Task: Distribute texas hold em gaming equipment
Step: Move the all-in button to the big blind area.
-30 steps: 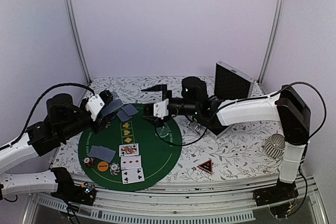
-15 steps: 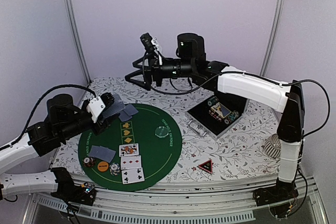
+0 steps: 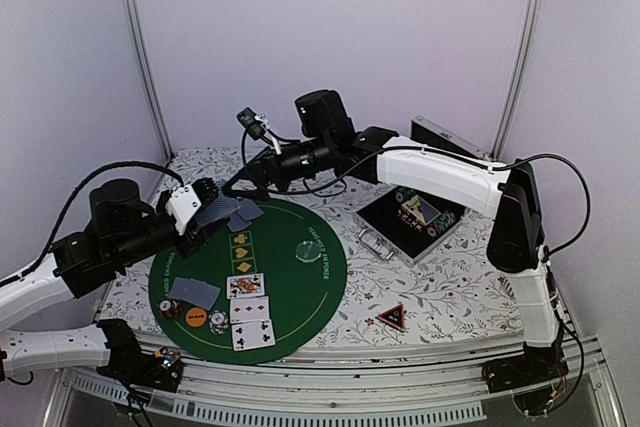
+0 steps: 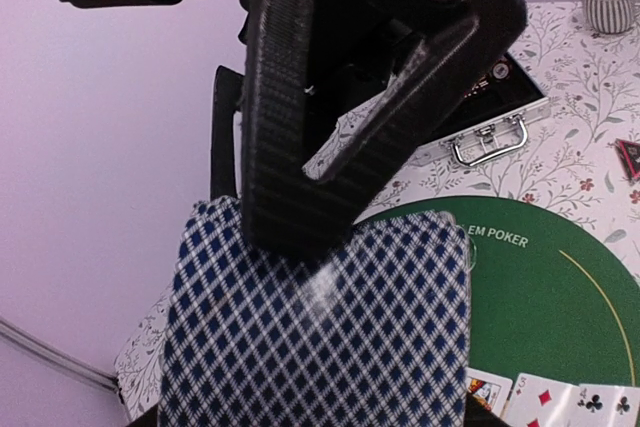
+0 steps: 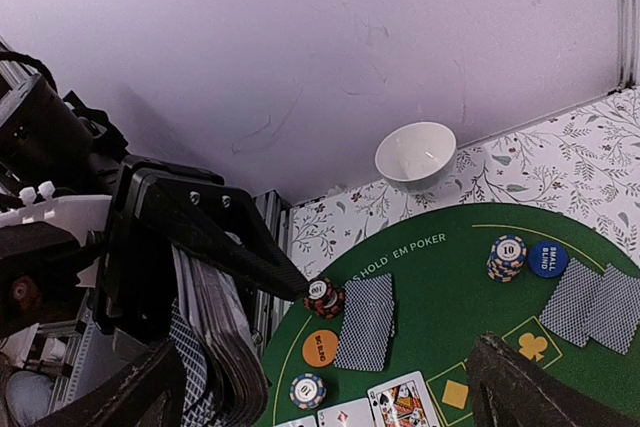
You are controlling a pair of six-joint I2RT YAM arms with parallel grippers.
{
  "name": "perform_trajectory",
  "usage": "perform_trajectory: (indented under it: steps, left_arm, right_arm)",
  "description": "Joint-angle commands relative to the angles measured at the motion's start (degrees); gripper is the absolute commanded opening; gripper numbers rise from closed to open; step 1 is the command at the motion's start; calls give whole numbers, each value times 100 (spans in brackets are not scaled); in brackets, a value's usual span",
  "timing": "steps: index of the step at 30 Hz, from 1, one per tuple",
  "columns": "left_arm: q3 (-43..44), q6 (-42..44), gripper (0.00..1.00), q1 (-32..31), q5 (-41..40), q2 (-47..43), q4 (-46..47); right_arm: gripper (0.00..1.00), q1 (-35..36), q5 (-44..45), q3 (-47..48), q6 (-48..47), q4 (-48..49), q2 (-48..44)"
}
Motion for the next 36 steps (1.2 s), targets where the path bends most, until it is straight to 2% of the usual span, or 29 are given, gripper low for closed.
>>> perform_trajectory:
  steps: [1,8,12,15,19,21,24,28,32,36]
  left_arm:
    - [-13,38,54,25,70,23,90]
    - [-16,25,54,25,79,18,91]
    - [-24,0,54,26,39,-24,82]
    - [-39,-10,54,26,6,-61,84]
    - [-42,-15,54,26,-50,-98,88]
    - [-42,-28,54,26,-77,-96,81]
    - [-27,-36,54,22,-93,-79,86]
    - [-8,-63,54,28,-100,-57,87]
    - [-3,-81,54,25,-63,-56,83]
    - [5,-94,54,25,-31,-78,80]
  right_arm:
    - [100,96,-202,315,97,-114,226]
    - [100,116,-118,337,92,-127,259]
    - [100,110,137,286,-37,-338,-86]
    - [100,108,838,31,-297,-674,-690]
    - [99,78,2431,-885,-365,-1104,-1800]
    - [99,36,3432,-1478,-47,-1401,-2362]
    - [99,-10,4447,-2363,523,-1895,-3073]
    - [99,-29,5759,-3406,1578,-2929,-3533]
    - [99,-12,5696,-3909,2434,-3950,-3183]
    - [99,218,5296,-4428,2930,-4078,-2674]
